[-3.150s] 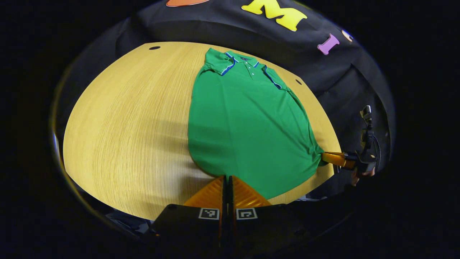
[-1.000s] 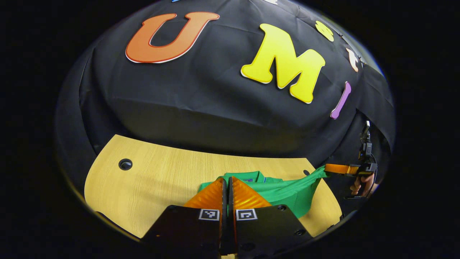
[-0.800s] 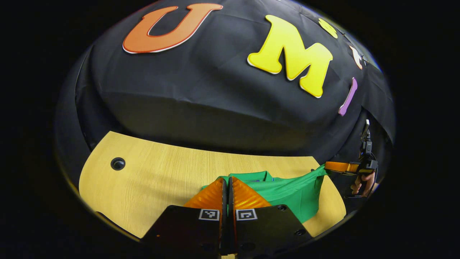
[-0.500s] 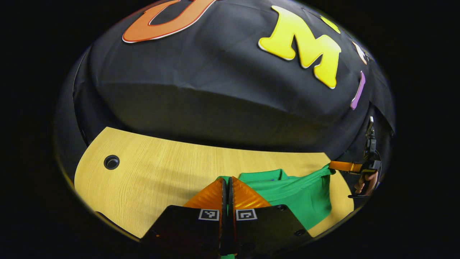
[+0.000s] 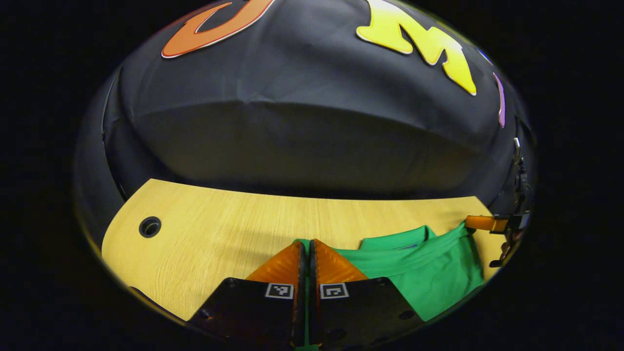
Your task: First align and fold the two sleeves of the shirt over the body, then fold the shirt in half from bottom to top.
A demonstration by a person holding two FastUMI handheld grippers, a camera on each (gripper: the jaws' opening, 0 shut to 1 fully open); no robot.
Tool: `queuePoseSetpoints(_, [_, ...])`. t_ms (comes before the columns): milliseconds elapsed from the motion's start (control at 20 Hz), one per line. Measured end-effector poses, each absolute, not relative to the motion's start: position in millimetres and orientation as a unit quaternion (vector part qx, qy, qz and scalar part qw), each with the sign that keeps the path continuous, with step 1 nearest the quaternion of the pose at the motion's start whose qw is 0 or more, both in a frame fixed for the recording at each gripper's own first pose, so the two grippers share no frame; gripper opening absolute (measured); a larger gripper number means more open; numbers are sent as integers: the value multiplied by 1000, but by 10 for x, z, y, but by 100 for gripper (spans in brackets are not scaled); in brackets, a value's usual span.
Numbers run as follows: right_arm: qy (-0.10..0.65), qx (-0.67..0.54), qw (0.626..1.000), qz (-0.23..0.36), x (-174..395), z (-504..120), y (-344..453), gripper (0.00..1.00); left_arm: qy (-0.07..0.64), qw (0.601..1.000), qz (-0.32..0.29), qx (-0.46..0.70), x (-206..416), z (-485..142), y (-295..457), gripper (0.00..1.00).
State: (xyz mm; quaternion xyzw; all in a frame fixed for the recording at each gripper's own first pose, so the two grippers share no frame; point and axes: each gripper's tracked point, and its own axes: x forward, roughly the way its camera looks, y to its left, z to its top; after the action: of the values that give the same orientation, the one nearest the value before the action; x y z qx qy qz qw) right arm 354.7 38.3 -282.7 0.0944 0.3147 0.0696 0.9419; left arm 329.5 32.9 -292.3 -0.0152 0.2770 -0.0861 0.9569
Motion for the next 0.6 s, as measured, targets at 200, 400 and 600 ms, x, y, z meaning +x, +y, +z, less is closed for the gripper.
queuePoseSetpoints(200, [319,89,942,50,3556,-2840,316,2,284,955,-79,-18,3289,-2974,285,8])
queuePoseSetpoints(400, [310,96,945,34,3531,-2696,241,15,286,954,-82,-23,3212,-2884,257,54])
queuePoseSetpoints(600, [278,98,955,29,3352,-2361,264,48,252,964,-63,-52,3166,-2501,315,100])
